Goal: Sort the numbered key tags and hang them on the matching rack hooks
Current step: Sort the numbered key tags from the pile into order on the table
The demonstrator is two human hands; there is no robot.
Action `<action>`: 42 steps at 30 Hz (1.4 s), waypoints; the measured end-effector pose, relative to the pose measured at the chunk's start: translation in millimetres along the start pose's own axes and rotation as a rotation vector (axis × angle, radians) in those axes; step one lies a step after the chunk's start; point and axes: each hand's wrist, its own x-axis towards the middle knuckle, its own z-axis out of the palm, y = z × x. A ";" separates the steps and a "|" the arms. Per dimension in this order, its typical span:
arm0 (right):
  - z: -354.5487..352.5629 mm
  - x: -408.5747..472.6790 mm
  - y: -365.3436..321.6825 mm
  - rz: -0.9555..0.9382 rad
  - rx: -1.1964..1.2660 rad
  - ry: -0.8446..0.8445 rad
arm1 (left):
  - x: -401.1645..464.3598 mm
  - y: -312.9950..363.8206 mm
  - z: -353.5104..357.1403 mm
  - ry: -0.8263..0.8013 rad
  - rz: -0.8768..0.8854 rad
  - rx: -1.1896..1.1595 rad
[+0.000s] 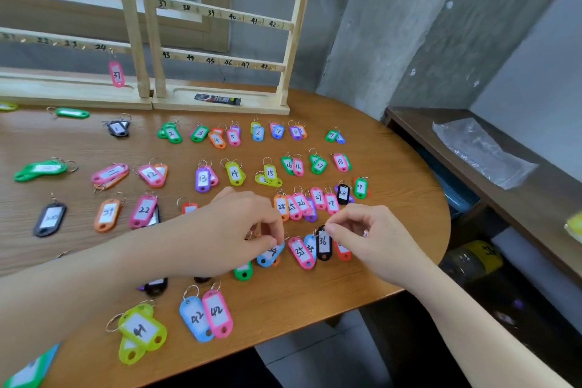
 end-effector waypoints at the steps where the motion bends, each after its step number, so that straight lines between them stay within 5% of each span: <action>1: 1.6 1.3 -1.2 -0.011 -0.015 -0.018 | -1.0 -1.4 -0.8 0.007 -0.001 -0.002; 26: 9.3 4.9 16.6 0.007 -0.273 0.049 | -29.3 -19.1 -9.9 0.054 -0.036 -0.022; 42: 23.3 55.5 -56.4 -0.122 -0.118 0.066 | -76.0 -56.0 -59.2 0.201 -0.181 -0.027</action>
